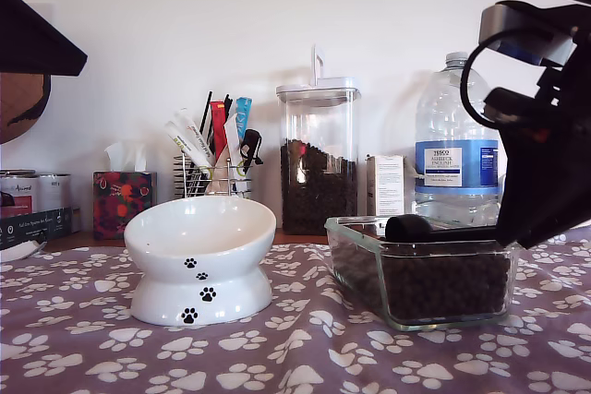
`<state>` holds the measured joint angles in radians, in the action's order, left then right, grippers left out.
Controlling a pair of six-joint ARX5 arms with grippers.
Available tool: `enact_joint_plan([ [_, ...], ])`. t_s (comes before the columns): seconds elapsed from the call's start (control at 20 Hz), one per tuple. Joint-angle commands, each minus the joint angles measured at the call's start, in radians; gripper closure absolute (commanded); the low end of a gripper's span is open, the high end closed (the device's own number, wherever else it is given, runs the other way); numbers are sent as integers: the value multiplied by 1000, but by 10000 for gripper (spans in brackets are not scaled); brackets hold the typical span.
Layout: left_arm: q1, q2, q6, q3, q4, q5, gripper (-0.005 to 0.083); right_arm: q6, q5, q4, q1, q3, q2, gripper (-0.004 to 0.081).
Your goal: Measure one spoon of cat food and pour it into the food bowl
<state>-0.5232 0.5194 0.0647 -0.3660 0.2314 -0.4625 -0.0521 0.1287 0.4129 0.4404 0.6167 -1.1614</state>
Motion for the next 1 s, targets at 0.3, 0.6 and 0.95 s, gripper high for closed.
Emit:
enact_joint_plan([
  [0.3, -3, 4, -2, 16, -8, 0, 793, -27, 24, 2, 4, 53, 0, 782],
  [0.6, -3, 4, -2, 16, -8, 0, 793, -38, 22, 41, 4, 53, -1, 507],
  [0.95, -3, 4, -2, 16, -8, -1, 793, -37, 18, 69, 2, 53, -41, 530],
])
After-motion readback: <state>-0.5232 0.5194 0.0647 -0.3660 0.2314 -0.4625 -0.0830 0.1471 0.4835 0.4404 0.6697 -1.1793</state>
